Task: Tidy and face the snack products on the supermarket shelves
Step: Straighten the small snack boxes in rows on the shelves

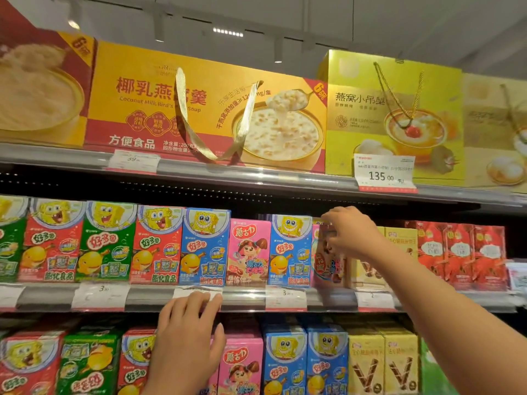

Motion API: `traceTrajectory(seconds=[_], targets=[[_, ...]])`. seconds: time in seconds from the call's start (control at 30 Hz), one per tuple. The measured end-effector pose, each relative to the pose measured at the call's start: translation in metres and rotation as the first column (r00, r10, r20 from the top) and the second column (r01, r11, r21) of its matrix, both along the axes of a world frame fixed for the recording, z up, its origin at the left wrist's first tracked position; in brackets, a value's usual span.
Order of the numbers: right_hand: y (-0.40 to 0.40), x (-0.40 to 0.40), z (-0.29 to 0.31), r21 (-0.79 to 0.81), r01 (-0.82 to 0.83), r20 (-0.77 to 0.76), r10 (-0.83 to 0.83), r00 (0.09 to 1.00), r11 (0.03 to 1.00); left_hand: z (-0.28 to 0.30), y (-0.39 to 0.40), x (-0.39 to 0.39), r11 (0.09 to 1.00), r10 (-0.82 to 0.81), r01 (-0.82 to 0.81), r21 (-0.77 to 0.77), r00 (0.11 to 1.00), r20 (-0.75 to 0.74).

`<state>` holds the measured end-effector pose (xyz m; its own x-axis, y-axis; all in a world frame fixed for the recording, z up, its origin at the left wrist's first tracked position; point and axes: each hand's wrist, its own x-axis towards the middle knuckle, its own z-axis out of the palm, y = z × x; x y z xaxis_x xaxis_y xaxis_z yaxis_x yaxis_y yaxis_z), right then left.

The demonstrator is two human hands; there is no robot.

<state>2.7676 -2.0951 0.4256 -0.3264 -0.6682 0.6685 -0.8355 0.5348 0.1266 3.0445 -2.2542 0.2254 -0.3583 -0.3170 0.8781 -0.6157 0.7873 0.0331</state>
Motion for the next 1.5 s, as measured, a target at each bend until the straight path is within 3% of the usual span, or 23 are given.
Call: traceTrajectory(seconds=[0.1,0.3,0.47,0.57,0.7,0.83,1.1,1.5], targets=[[0.006,-0.004,-0.006,0.027,-0.016,0.042,0.015,0.999,0.999,-0.001,0.001,-0.001,1.0,0.004,-0.004,0.007,1.0,-0.004],[0.018,-0.013,-0.007,-0.084,-0.098,0.072,0.104,0.992,0.992,-0.003,-0.002,-0.003,1.0,0.019,-0.019,0.025,1.0,0.016],[0.033,-0.01,0.003,-0.018,-0.174,0.01,0.174,0.985,0.985,0.004,0.006,0.001,0.997,0.011,-0.015,0.07,0.998,0.057],[0.044,-0.002,0.012,0.018,-0.236,0.003,0.236,0.972,0.972,0.018,0.008,0.005,0.996,-0.037,0.03,0.085,0.996,0.08],[0.065,0.005,0.032,-0.028,-0.331,0.031,0.332,0.943,0.943,0.064,-0.004,0.016,0.993,-0.112,0.113,0.047,0.994,-0.016],[0.079,0.017,0.043,-0.105,-0.455,0.082,0.463,0.882,0.884,0.122,-0.026,0.03,0.997,-0.051,0.045,-0.063,0.993,-0.108],[0.075,0.059,0.032,-0.05,-0.58,0.056,0.582,0.811,0.813,0.161,-0.075,0.051,0.969,0.245,-0.247,0.001,0.962,0.122],[0.06,0.086,0.037,-0.045,-0.58,0.018,0.581,0.814,0.814,0.173,-0.071,0.06,0.972,0.233,-0.237,0.001,0.958,0.165]])
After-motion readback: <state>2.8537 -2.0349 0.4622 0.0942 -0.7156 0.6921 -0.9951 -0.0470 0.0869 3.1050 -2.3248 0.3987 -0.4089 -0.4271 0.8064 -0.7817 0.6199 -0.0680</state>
